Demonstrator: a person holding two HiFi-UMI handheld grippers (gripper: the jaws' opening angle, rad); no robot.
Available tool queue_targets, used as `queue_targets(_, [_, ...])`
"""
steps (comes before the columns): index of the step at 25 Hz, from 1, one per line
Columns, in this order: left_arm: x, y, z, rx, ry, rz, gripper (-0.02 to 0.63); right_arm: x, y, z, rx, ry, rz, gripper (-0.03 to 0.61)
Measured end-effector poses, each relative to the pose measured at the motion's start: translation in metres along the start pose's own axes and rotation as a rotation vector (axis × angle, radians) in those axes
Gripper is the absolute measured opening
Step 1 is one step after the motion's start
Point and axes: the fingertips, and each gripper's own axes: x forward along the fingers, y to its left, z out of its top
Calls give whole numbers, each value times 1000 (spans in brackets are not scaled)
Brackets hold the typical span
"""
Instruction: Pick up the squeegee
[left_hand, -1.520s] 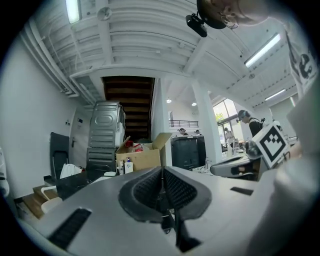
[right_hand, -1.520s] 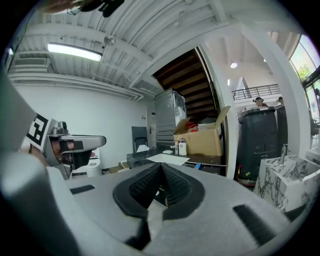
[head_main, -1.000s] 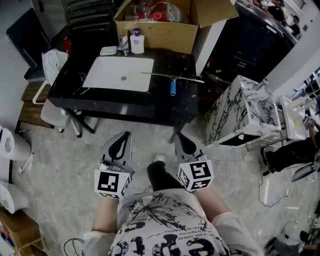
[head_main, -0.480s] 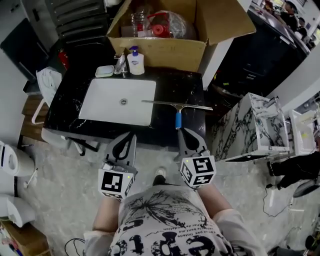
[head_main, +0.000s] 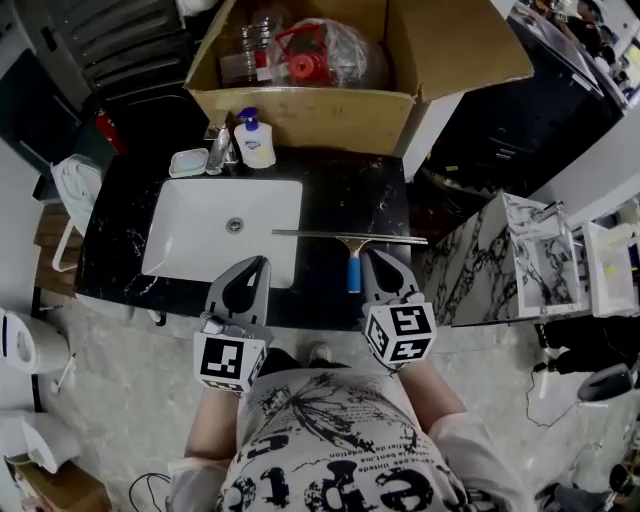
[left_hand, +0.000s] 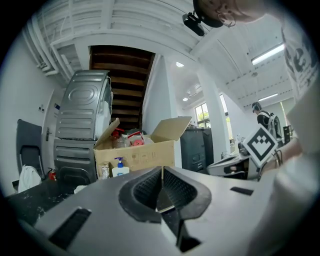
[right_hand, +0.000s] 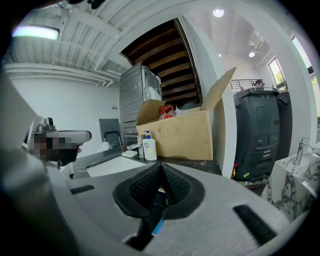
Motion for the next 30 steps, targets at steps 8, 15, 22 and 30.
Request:
queue_targets(8, [44,16,-2,-39,-2,-103,12,22,-17,-24,4,143,-85,-8])
queue_targets(15, [66,42,-1,-52,8,-192,12,42,-26,-45,40,265,-190,-6])
queue_targets(22, [77,55,-10,-73,11,-257,12,63,-34,-97,114,476,-229,85])
queue_targets(30, [90,57,-31,-71,53,-289,12,79,-39,-146,179,643,-220,204])
